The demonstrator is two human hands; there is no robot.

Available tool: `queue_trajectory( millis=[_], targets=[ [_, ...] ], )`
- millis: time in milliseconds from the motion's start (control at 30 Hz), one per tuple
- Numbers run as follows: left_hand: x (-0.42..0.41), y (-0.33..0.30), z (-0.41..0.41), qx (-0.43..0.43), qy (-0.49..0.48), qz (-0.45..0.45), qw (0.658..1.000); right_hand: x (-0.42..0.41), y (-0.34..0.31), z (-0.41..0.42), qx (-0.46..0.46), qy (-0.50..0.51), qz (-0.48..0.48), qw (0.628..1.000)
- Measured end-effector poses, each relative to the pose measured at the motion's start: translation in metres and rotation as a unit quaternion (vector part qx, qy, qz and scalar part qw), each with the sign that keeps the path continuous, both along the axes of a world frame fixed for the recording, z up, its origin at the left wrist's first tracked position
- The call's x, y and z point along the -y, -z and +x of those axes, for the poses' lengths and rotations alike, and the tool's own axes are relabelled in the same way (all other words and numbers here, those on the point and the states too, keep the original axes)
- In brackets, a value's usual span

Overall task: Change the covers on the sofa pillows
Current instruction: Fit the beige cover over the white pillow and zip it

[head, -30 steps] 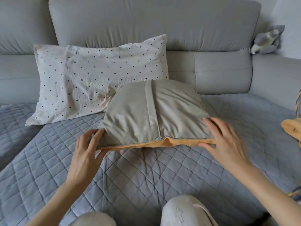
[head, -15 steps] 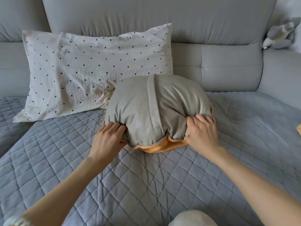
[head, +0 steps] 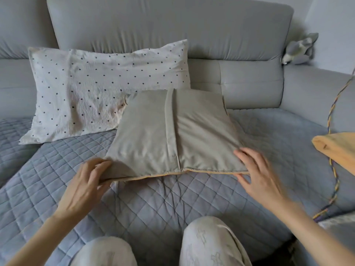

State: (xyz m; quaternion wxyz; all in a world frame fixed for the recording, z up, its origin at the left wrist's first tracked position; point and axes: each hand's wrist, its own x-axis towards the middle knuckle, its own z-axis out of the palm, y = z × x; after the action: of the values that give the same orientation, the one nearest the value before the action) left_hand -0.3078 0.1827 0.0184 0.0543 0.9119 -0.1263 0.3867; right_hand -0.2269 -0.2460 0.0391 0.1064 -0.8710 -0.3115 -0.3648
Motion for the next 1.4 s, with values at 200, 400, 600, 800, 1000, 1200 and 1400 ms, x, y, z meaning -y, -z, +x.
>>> queue_trajectory(
  millis=[200,400,600,800,1000,1200,1400],
  targets=[
    [0.005,0.005,0.002,-0.007,0.002,0.006,1.000,-0.004,0.009,0.001,0.016,0.055,0.028,0.998],
    [0.021,0.008,0.040,-0.009,0.015,-0.006,1.000,-0.046,0.004,0.032,0.051,0.053,-0.039,0.997],
    [0.012,0.004,0.052,-0.030,0.027,0.019,0.999,-0.054,-0.001,0.041,0.060,0.090,-0.049,0.993],
    [0.009,-0.013,0.032,-0.033,0.099,0.068,0.992,-0.023,0.003,0.023,0.056,0.065,-0.058,0.995],
    [-0.002,-0.001,0.005,-0.022,0.031,-0.042,0.998,-0.005,0.008,0.008,0.025,0.095,-0.031,0.995],
    [0.019,-0.021,0.006,-0.084,-0.022,-0.172,0.981,-0.017,-0.029,-0.021,0.005,0.037,0.097,0.995],
    [0.098,-0.082,-0.026,-0.144,0.222,-0.094,0.960,-0.078,-0.027,-0.032,-0.061,-0.036,0.014,0.997]
  ],
)
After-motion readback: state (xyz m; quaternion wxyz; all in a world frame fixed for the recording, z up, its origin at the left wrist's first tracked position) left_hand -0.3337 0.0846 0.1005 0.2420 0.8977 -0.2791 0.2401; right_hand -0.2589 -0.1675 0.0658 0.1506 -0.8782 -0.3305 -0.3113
